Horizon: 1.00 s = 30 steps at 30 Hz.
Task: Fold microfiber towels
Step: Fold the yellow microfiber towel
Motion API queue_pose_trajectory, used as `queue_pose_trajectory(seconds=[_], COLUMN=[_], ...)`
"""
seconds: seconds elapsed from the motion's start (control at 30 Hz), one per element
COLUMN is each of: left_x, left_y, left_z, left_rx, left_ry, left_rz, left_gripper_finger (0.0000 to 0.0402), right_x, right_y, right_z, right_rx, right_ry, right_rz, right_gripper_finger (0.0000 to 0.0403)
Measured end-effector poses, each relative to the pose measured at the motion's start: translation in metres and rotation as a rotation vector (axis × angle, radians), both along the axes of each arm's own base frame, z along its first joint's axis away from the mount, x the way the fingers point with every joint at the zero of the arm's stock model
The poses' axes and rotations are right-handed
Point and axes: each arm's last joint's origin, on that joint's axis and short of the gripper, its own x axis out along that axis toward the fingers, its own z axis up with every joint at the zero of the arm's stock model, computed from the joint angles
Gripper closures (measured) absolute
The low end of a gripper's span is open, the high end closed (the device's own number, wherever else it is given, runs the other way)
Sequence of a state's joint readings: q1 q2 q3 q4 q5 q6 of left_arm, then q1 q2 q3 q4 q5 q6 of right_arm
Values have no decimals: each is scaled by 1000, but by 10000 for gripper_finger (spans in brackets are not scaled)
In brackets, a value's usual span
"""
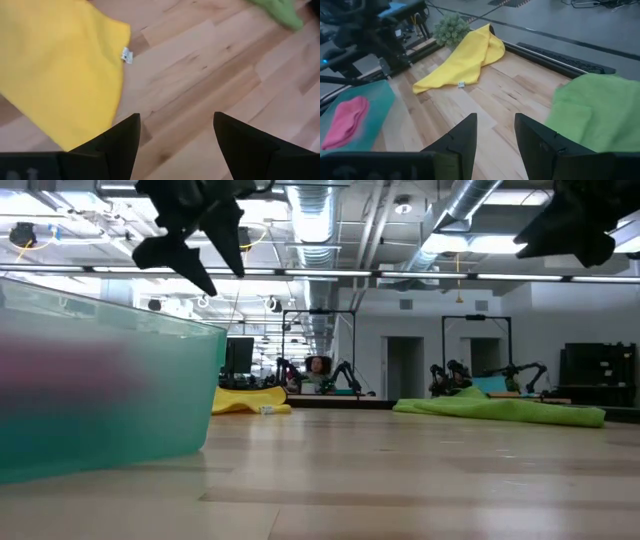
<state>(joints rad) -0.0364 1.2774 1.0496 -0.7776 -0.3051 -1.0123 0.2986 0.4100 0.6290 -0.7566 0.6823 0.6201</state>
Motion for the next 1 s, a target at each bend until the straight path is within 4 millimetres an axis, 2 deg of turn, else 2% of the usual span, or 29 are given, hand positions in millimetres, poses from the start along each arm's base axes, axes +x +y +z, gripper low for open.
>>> queue_pose_trajectory(seconds=[0.23,0.5,0.63,0.83,1.0], left_x=[0,13,21,35,52], left_y=[17,21,28,61,85], left_z=[-14,-53,-58,-59,-79], left_rx=[67,75,120,180,171], left_ry=[160,417,408,312,340], left_rz=[-42,-134,-152,-145,-214], left_gripper_finger=[158,158,158,158,158], right_x=[5,8,8,9,8], right_y=[1,0,-2,-7,-9], right_z=[0,3,3,3,3], right_rx=[-14,-4,-3,-2,0], right_ry=[-1,-34,-33,-33,-34], right_rz=[-23,-47,-75,-121,-146], right_gripper_finger=[246,246,246,246,246])
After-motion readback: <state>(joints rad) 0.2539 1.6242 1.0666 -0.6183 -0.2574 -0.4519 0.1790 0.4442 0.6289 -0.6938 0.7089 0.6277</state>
